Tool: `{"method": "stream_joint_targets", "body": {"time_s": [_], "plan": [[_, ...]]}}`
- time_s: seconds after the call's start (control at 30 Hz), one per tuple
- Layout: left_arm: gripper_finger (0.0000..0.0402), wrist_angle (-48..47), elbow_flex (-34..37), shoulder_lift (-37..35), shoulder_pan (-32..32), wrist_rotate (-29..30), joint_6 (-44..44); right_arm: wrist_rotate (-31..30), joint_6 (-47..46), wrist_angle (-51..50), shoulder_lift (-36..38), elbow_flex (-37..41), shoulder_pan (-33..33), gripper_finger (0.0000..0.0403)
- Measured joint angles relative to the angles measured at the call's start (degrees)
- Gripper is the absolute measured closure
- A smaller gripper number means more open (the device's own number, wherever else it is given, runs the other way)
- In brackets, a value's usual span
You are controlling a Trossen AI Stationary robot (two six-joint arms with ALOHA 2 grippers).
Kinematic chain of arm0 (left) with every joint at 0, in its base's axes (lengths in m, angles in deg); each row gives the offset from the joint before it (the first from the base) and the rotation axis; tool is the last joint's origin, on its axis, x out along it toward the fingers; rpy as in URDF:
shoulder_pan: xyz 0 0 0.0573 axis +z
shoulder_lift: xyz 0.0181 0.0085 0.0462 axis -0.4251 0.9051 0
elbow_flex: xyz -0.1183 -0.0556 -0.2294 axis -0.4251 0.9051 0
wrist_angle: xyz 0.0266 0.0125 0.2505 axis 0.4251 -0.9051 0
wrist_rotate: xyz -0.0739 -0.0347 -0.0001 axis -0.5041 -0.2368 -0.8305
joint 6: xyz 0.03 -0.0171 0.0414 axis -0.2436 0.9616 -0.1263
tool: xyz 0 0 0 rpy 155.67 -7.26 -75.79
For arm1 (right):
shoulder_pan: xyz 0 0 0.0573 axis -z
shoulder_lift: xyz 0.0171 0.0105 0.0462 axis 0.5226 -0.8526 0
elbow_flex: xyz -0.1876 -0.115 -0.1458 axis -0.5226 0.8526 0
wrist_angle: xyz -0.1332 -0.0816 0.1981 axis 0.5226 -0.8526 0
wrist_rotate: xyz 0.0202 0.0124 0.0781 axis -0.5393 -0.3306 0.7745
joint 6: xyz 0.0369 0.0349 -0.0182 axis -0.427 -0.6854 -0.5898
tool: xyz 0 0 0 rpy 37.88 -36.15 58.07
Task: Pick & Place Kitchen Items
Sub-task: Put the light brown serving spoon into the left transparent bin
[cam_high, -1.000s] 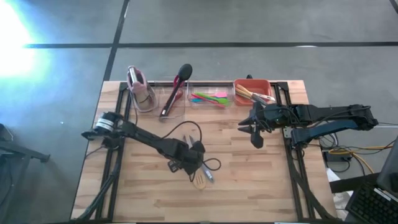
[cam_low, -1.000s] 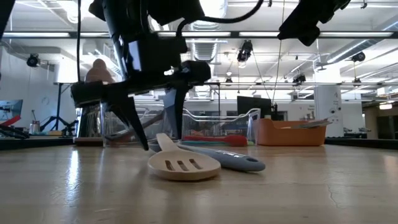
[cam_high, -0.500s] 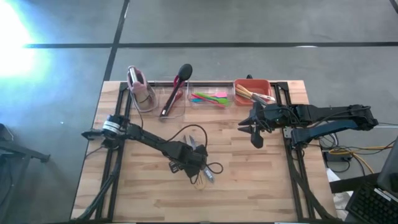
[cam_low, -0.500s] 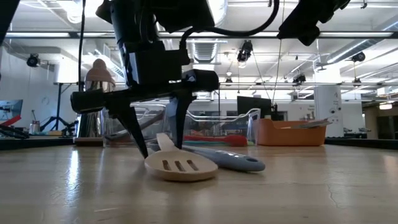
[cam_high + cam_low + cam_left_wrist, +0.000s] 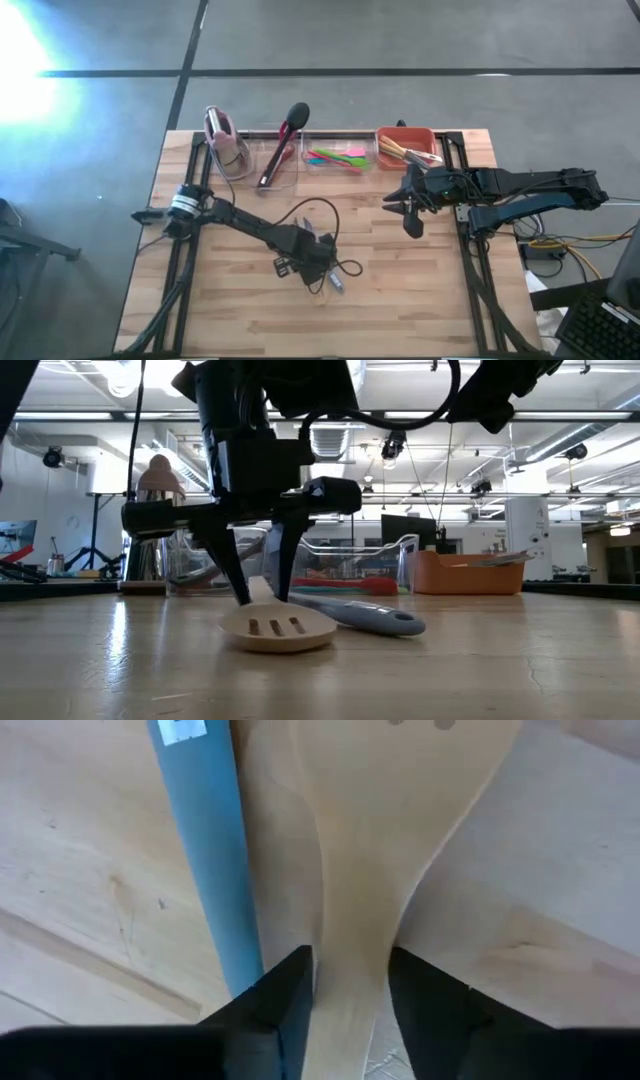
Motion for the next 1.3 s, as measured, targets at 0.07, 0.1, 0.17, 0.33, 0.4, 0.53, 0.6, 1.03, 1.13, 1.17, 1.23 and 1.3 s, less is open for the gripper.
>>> {"method": "stream_joint_targets", "body": {"time_s": [0.07, 0.1, 0.17, 0.33, 0.4, 0.53, 0.6, 1.03, 1.13, 1.17, 1.23, 1.3], "plan": [[0.0282, 0.01, 0.02, 0.15, 0.28, -0.26, 0.06, 0.0, 0.0, 0.0, -0.01, 0.0, 0.0, 0.03], [0.0292, 0.01, 0.02, 0.16, 0.37, -0.33, 0.1, 0.0, 0.0, 0.0, -0.01, 0.0, 0.0, 0.03], [0.0311, 0.17, 0.05, 0.16, 0.42, -0.27, 0.13, 0.0, 0.0, 0.0, -0.01, 0.0, 0.0, 0.0302], [0.0315, -0.1, -0.35, 0.16, 0.44, -0.02, 1.7, 0.0, 0.0, 0.0, -0.01, 0.0, 0.0, 0.0313], [0.0315, -0.43, -0.5, 0.14, 0.44, 0.1, 2.69, 0.0, 0.0, 0.0, -0.01, 0.0, 0.0, 0.0317], [0.0315, -2.96, -2.21, 0.19, 0.49, 0.11, 4.97, 0.0, 0.0, 0.0, -0.01, 0.0, 0.0, 0.0321], [0.0315, -4.99, -3.46, 0.29, 0.42, 0.13, 6.0, 0.0, 0.0, 0.0, 0.0, 0.0, 0.0, 0.032], [0.0315, -14.07, -7.1, -5.17, -0.56, -1.45, 13.62, 0.0, -0.2, 0.04, -0.01, 0.0, 0.0, 0.0301], [0.0315, -13.79, -7.17, -7.99, -0.61, -2.18, 16.86, 0.0, -0.21, 0.11, -0.01, 0.0, 0.0, 0.03], [0.0315, -13.47, -7.19, -8.96, -0.59, -2.16, 18.17, -0.02, -0.2, 0.14, -0.01, 0.0, 0.01, 0.0301], [0.0315, -12.39, -7.17, -10.73, -0.03, -2.16, 21.27, 0.0, -0.21, 0.15, -0.01, 0.0, 0.0, 0.0304], [0.0315, -10.97, -7.23, -12.68, 0.79, -1.04, 24.62, -0.01, -0.2, 0.17, -0.01, 0.0, 0.0, 0.0308]]}}
